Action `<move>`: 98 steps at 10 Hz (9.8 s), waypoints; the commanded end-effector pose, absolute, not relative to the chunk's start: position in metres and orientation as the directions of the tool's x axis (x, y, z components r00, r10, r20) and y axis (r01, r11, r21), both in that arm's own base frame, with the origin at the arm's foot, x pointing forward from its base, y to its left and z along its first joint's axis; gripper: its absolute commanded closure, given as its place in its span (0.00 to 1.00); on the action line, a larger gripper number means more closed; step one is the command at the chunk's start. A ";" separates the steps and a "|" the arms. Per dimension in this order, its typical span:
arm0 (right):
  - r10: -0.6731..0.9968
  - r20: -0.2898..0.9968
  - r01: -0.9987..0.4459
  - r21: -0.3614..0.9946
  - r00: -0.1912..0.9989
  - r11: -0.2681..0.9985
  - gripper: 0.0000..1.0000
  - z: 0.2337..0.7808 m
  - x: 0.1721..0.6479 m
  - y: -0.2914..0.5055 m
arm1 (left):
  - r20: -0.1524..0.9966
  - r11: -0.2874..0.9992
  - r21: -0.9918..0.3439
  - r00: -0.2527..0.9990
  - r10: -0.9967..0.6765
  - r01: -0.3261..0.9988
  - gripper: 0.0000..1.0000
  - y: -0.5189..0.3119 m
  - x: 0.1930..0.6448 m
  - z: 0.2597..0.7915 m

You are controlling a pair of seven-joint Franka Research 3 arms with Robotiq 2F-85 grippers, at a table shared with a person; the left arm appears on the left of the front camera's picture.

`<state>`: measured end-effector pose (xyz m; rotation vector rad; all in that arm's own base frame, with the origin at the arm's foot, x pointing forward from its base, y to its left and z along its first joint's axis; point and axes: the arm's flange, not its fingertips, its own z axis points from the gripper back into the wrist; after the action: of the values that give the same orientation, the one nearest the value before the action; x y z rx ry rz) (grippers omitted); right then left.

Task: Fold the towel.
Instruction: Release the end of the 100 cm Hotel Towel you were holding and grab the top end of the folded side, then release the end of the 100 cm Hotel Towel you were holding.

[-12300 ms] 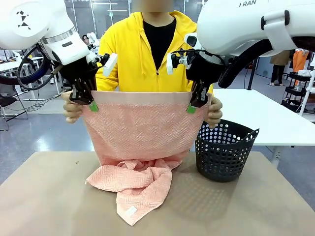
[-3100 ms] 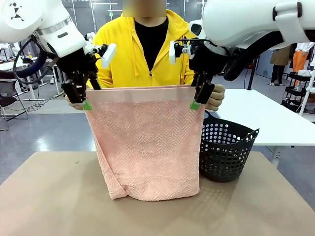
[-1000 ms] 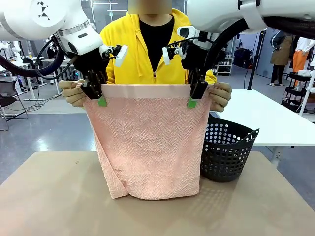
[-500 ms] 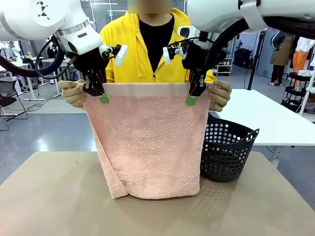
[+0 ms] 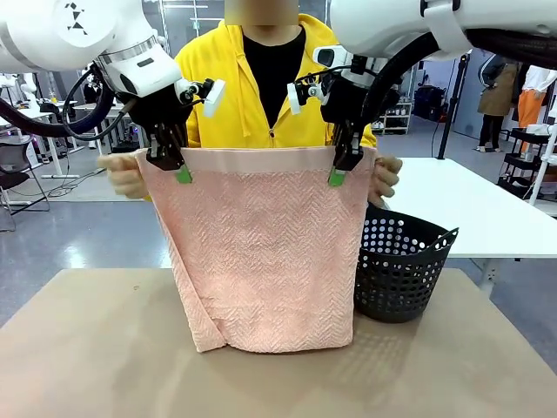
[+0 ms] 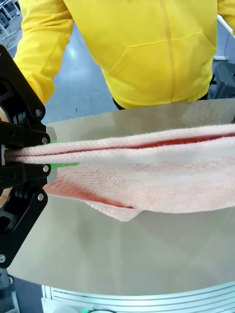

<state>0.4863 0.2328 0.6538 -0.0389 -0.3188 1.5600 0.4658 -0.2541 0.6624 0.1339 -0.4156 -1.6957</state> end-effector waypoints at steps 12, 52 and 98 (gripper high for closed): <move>0.985 0.172 -0.974 -0.227 -0.020 0.019 1.00 0.654 0.487 0.232 | 0.145 -0.114 0.348 -0.173 -0.974 0.930 1.00 -0.254 0.465 0.663; 0.985 0.172 -0.974 -0.227 -0.020 0.019 1.00 0.654 0.487 0.232 | 0.145 -0.114 0.348 -0.173 -0.974 0.930 1.00 -0.254 0.465 0.663; 0.530 0.560 -0.540 -0.167 0.636 0.825 0.00 0.766 0.321 0.105 | 0.509 0.793 0.325 0.611 -0.606 0.516 0.00 -0.132 0.298 0.773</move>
<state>0.3261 0.1045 0.7777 0.0031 -0.6055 0.6311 0.2993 -0.1278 0.7815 0.1331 -0.5989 -0.6934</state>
